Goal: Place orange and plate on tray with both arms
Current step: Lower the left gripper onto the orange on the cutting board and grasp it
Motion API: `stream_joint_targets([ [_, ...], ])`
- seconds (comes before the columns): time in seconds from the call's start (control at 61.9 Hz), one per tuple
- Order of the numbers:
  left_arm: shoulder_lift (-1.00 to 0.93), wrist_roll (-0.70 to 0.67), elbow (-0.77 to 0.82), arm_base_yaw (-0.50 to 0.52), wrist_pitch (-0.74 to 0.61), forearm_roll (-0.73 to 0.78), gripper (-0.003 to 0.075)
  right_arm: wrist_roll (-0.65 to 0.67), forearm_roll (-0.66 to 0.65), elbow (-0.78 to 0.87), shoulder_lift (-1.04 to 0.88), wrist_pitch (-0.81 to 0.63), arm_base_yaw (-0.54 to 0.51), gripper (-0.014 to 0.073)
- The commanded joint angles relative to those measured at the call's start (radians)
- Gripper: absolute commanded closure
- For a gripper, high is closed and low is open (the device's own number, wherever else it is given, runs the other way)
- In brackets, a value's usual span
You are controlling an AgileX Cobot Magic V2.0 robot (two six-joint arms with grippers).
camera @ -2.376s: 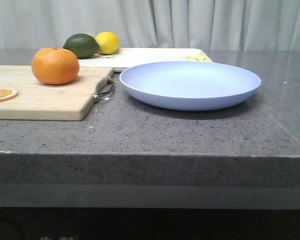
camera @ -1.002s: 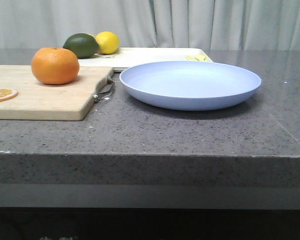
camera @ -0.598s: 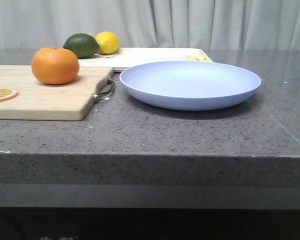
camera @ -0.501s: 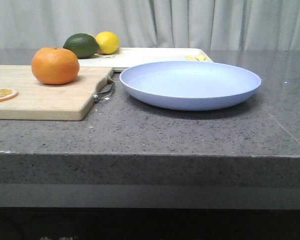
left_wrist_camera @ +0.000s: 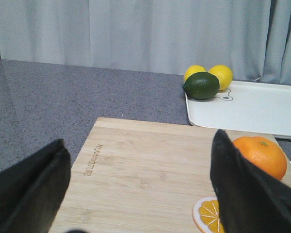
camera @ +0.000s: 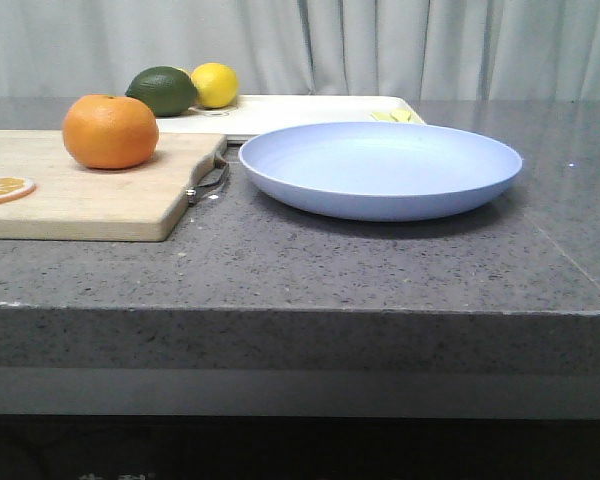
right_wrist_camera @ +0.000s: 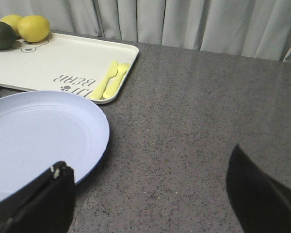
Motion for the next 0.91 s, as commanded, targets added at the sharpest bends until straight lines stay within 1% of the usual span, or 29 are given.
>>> stream_joint_targets([
  [0.0, 0.065, -0.001, -0.067, -0.03, -0.061, -0.017, 0.0176, -0.009, 0.004, -0.034, 0.003, -0.095, -0.006, -0.0046],
  [0.259, 0.375, -0.001, -0.327, -0.17, 0.118, -0.015, 0.0167, -0.009, 0.004, -0.034, 0.003, -0.098, -0.006, -0.0046],
  [0.42, 0.578, -0.001, -0.51, -0.26, 0.201, -0.01, 0.0105, -0.009, 0.004, -0.034, 0.003, -0.098, -0.006, -0.0046],
  [0.533, 0.722, -0.001, -0.673, -0.307, 0.344, -0.01, 0.0094, -0.009, 0.004, -0.034, 0.003, -0.098, -0.006, -0.0046],
  [0.647, 0.853, -0.001, -0.826, -0.332, 0.482, -0.01, 0.0094, -0.009, 0.004, -0.034, 0.003, -0.098, -0.006, -0.0046],
  [0.727, 0.935, -0.001, -0.915, -0.339, 0.554, -0.012, 0.0095, -0.009, 0.004, -0.034, 0.003, -0.098, -0.006, -0.0046],
  [0.889, 1.048, -0.001, -1.051, -0.362, 0.638, -0.012, 0.0095, -0.009, 0.004, -0.034, 0.003, -0.098, -0.006, -0.0046],
])
